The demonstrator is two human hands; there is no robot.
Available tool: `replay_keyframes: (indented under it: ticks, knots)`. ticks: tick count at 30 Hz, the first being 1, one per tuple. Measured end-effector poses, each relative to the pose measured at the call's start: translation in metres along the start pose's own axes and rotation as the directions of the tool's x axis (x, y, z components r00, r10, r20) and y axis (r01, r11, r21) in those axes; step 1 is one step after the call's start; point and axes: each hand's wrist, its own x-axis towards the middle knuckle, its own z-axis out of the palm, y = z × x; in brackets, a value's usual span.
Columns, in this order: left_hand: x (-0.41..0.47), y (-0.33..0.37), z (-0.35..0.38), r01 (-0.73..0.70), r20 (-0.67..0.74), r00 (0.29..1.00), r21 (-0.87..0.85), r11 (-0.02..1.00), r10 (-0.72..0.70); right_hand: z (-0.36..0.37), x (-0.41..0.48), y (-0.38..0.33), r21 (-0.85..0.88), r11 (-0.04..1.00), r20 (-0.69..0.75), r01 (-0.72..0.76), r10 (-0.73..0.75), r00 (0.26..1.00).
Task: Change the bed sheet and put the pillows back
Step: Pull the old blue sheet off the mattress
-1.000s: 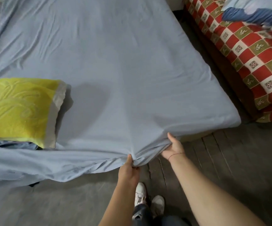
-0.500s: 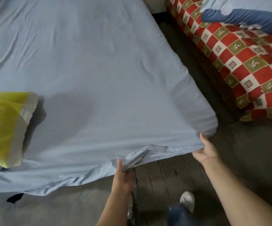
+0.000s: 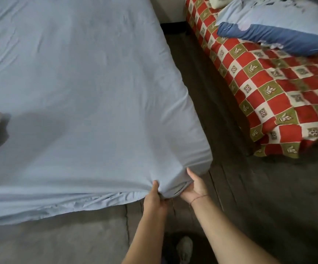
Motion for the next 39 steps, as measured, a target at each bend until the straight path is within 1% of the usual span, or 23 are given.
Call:
replay_keyframes:
  ticks: [4,7,11,12,13,15,17,19,20,22,24,26,27,28,29,32,34,36,37,39]
  knots:
    - [0.000,0.007,-0.008,-0.003,-0.054,0.999,0.010,1.000,0.003,0.000,0.014,-0.044,0.053,0.998,-0.134,0.025,-0.018,0.991]
    - [0.013,0.008,-0.010,-0.023,-0.122,0.992,0.021,1.000,0.025,-0.017,0.035,-0.082,0.019,0.993,-0.195,0.115,-0.109,0.975]
    - [0.019,0.005,0.004,-0.029,-0.137,0.990,0.005,1.000,0.029,-0.019,0.030,-0.124,-0.074,0.989,-0.215,0.130,-0.143,0.966]
    - [0.022,0.004,0.007,-0.027,-0.139,0.990,-0.012,1.000,0.025,-0.023,0.030,-0.133,-0.072,0.990,-0.213,0.121,-0.133,0.968]
    - [0.024,0.003,0.011,-0.027,-0.133,0.991,-0.023,0.999,0.024,-0.031,0.034,-0.142,-0.066,0.991,-0.252,0.115,-0.128,0.959]
    - [0.027,0.002,0.020,-0.026,-0.125,0.992,-0.047,0.999,0.020,-0.046,0.039,-0.155,-0.044,0.990,-0.283,0.132,-0.139,0.949]
    - [0.027,0.001,0.029,-0.045,-0.141,0.990,-0.086,0.995,0.033,-0.054,0.043,-0.165,-0.026,0.992,-0.262,0.127,-0.130,0.956]
    - [0.033,-0.006,0.029,-0.091,-0.170,0.983,-0.115,0.989,0.070,-0.061,0.050,-0.173,-0.093,0.991,-0.241,0.100,-0.120,0.963]
    - [0.037,-0.012,0.030,-0.115,-0.183,0.979,-0.119,0.986,0.092,-0.062,0.051,-0.177,-0.123,0.990,-0.197,0.071,-0.094,0.976]
    - [0.043,-0.036,0.038,-0.137,-0.160,0.979,-0.072,0.988,0.124,-0.068,0.056,-0.183,-0.166,0.985,-0.092,0.050,-0.066,0.994]
    - [0.048,-0.077,0.062,-0.109,-0.116,0.987,-0.006,0.994,0.108,-0.075,0.055,-0.183,-0.202,0.979,-0.046,0.005,-0.015,0.999]
    - [0.047,-0.123,0.101,-0.058,-0.046,0.997,0.043,0.997,0.060,-0.087,0.049,-0.182,-0.255,0.963,-0.100,-0.086,0.062,0.993]
    - [0.046,-0.145,0.121,-0.034,0.002,0.999,0.052,0.998,0.034,-0.093,0.047,-0.184,-0.285,0.952,-0.102,-0.115,0.089,0.991]
    - [0.044,-0.161,0.141,-0.017,0.037,0.999,0.056,0.998,0.015,-0.099,0.048,-0.190,-0.322,0.938,-0.109,-0.129,0.099,0.989]
    - [0.046,-0.175,0.154,-0.031,0.051,0.998,0.036,0.999,0.029,-0.101,0.047,-0.197,-0.365,0.921,-0.121,-0.134,0.095,0.988]
    - [0.048,-0.193,0.171,-0.137,-0.041,0.990,-0.044,0.990,0.135,-0.098,0.050,-0.219,-0.423,0.888,-0.103,-0.181,0.152,0.983]
    - [0.049,-0.196,0.170,-0.193,-0.067,0.980,-0.125,0.973,0.185,-0.087,0.055,-0.224,-0.452,0.862,-0.130,-0.230,0.191,0.973]
    - [0.049,-0.196,0.169,-0.183,-0.102,0.980,-0.162,0.970,0.168,-0.076,0.062,-0.223,-0.489,0.799,-0.221,-0.350,0.275,0.936]
    - [0.051,-0.195,0.167,-0.169,-0.093,0.983,-0.165,0.972,0.156,-0.072,0.065,-0.222,-0.508,0.770,-0.247,-0.387,0.300,0.921]
    - [0.050,-0.191,0.161,-0.132,-0.020,0.991,-0.141,0.981,0.130,-0.061,0.073,-0.225,-0.506,0.762,-0.227,-0.403,0.333,0.915]
